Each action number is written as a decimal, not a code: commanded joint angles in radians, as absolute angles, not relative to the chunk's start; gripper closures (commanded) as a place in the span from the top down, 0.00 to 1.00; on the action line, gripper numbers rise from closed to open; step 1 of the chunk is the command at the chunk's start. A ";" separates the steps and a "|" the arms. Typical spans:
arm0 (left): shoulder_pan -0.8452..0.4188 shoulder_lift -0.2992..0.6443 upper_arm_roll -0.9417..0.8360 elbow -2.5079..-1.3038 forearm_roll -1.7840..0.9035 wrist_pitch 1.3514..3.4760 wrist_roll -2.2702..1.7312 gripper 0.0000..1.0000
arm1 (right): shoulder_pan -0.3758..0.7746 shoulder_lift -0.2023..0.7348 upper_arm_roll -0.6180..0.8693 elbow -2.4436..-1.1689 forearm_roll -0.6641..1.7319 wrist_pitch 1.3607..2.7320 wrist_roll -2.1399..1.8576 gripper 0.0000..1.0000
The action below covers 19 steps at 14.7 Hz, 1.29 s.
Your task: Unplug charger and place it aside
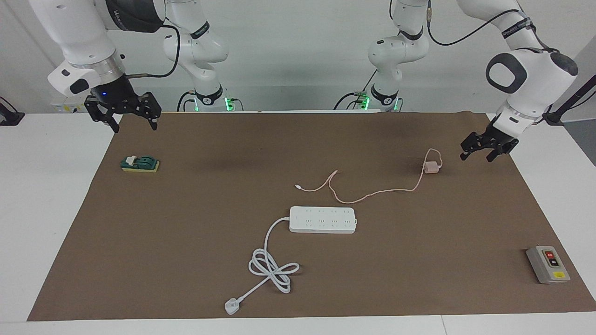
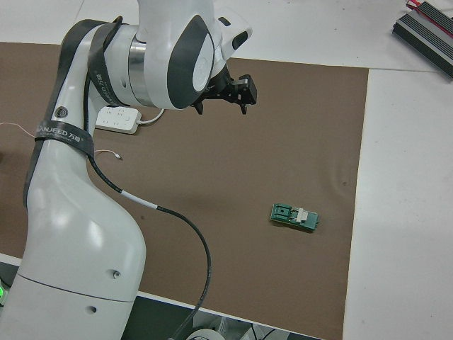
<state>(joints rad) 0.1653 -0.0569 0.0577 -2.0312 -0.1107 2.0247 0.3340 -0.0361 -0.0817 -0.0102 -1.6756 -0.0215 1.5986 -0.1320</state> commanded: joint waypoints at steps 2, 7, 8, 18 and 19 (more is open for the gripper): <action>0.160 -0.043 0.051 -1.913 -0.069 1.902 0.213 1.00 | -0.041 -0.101 -0.009 -1.689 -0.020 1.555 -0.126 1.00; 0.112 -0.045 0.028 -1.770 -0.035 1.761 0.115 1.00 | -0.043 -0.098 -0.008 -1.674 -0.018 1.555 -0.094 1.00; 0.094 -0.038 0.026 -1.744 -0.025 1.744 0.115 1.00 | -0.044 -0.098 -0.008 -1.674 -0.018 1.555 -0.094 1.00; -0.008 0.015 0.020 -1.592 -0.015 1.582 0.117 1.00 | -0.037 -0.101 -0.003 -1.674 -0.017 1.555 -0.064 1.00; -0.008 0.015 0.018 -1.594 -0.015 1.583 0.118 1.00 | -0.037 -0.101 -0.003 -1.674 -0.017 1.555 -0.064 1.00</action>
<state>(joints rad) 0.0089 0.0068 0.0123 -1.6170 -0.0322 1.6128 0.1252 -0.0335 -0.0922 -0.0087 -1.6735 -0.0212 1.5628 -0.0849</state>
